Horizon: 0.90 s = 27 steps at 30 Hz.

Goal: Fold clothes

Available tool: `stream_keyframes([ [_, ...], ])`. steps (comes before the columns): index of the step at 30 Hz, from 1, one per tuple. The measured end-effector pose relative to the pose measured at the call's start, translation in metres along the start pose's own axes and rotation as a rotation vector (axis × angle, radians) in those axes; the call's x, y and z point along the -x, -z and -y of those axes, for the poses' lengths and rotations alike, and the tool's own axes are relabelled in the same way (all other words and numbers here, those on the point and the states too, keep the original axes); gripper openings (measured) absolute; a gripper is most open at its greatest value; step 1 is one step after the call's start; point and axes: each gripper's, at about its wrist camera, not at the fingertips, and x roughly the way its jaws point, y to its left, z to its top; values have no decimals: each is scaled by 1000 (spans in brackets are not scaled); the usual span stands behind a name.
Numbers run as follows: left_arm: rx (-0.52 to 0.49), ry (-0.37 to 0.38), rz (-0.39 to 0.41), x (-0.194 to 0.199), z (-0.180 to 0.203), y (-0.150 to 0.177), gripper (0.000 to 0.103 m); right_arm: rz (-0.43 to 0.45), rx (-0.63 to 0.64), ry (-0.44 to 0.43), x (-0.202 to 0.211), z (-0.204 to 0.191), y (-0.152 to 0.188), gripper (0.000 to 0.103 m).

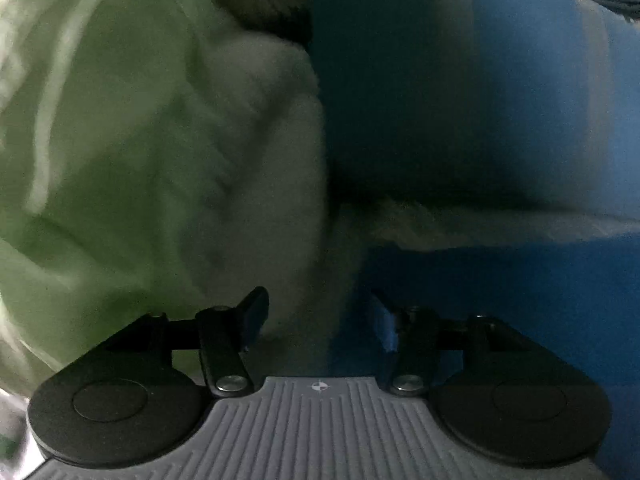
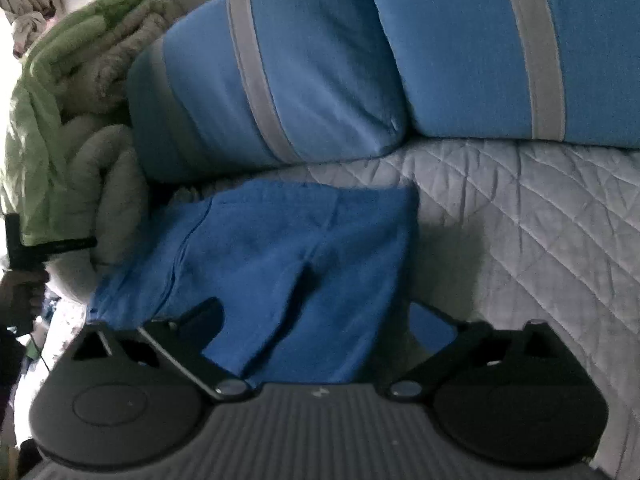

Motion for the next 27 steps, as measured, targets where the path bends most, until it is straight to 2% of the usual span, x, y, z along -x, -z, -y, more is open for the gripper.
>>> stream_keyframes([
  [3,55,106,49,9,-6,0,60,17,-38,12,0,1,-2,103],
  [7,42,133,100,14,7,5,58,33,-64,8,4,2,-1,103],
  [9,36,168,114,11,8,13,40,47,-44,7,9,-1,-2,103],
  [11,51,201,119,8,11,15,6,60,-21,14,13,-4,-1,103],
  [13,79,248,131,2,15,20,0,73,3,22,17,-6,1,103],
  [16,88,310,144,-11,22,28,0,80,21,27,20,-9,4,103],
  [20,-9,353,141,-42,41,41,0,65,26,29,18,-8,7,103],
  [22,-43,360,99,-63,47,51,0,55,22,28,17,-7,7,103],
  [24,-15,390,69,-82,45,62,0,46,16,25,15,-5,8,103],
  [27,62,447,69,-96,39,74,0,41,16,27,14,-4,8,103],
])
